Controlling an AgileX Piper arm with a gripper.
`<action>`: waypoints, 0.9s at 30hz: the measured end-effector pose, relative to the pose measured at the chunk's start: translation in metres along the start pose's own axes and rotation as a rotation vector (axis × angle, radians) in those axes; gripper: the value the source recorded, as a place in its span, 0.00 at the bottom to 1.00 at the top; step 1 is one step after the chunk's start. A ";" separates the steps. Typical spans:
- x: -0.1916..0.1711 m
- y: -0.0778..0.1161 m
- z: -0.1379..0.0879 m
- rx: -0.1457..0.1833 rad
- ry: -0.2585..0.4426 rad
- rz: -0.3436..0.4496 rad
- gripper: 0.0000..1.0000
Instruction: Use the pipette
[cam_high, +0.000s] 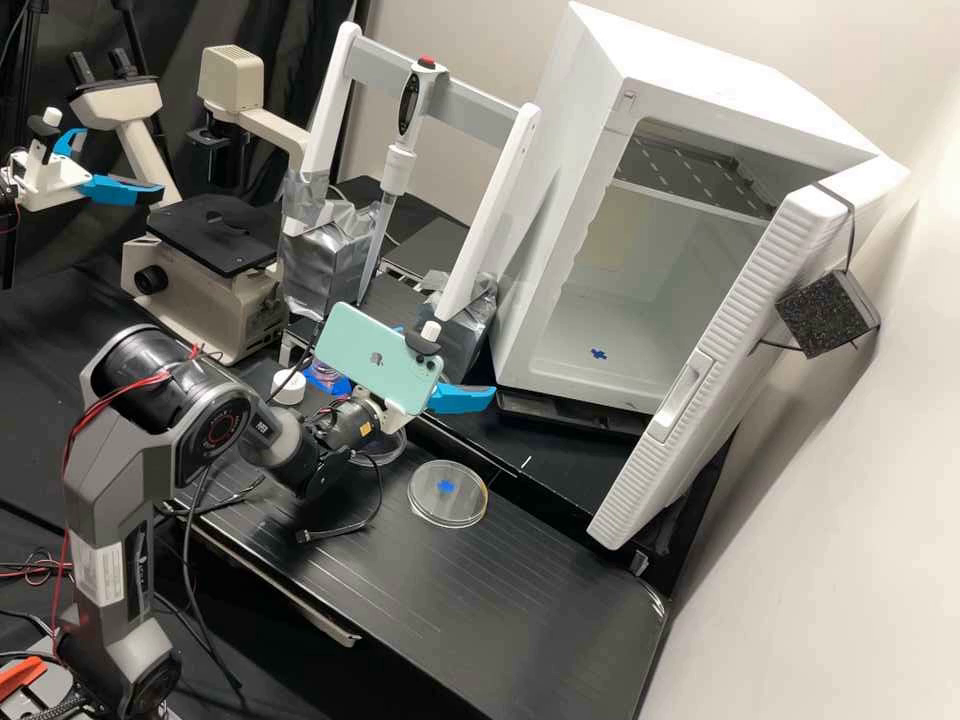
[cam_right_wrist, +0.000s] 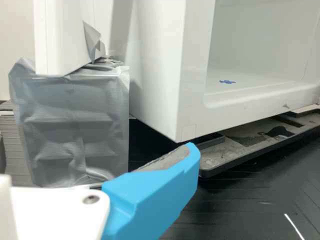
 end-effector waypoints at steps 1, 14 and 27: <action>0.000 0.000 0.000 0.000 0.000 0.000 1.00; -0.014 0.001 -0.002 0.002 0.012 0.007 1.00; -0.056 0.024 -0.076 -0.006 0.286 0.069 1.00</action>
